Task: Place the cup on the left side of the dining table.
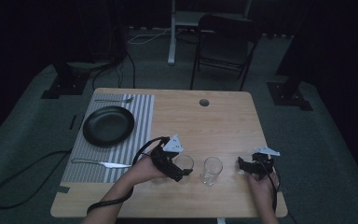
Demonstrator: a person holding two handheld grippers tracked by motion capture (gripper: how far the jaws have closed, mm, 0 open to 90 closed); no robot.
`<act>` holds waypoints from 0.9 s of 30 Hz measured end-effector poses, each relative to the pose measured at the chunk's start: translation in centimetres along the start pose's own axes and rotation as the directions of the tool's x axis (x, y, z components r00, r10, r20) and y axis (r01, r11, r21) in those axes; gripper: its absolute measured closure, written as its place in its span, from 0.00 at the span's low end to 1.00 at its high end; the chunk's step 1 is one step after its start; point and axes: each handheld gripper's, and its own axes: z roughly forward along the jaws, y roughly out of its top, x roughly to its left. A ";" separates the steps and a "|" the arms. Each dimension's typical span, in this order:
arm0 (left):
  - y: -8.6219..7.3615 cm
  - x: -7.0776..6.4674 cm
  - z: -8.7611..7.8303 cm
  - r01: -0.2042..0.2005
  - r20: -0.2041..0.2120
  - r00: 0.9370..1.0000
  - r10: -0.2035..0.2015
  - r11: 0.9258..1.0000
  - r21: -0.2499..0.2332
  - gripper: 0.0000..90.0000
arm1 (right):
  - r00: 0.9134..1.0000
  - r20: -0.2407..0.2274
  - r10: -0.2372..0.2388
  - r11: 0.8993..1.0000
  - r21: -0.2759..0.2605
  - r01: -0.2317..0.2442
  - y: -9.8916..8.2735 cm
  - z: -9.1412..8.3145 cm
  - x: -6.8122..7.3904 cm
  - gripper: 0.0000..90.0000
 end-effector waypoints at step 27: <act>3.8 -2.0 4.9 -0.092 0.049 0.995 0.086 0.986 0.136 0.06 | 1.000 0.000 0.000 1.000 0.000 0.000 0.0 0.0 0.0 0.13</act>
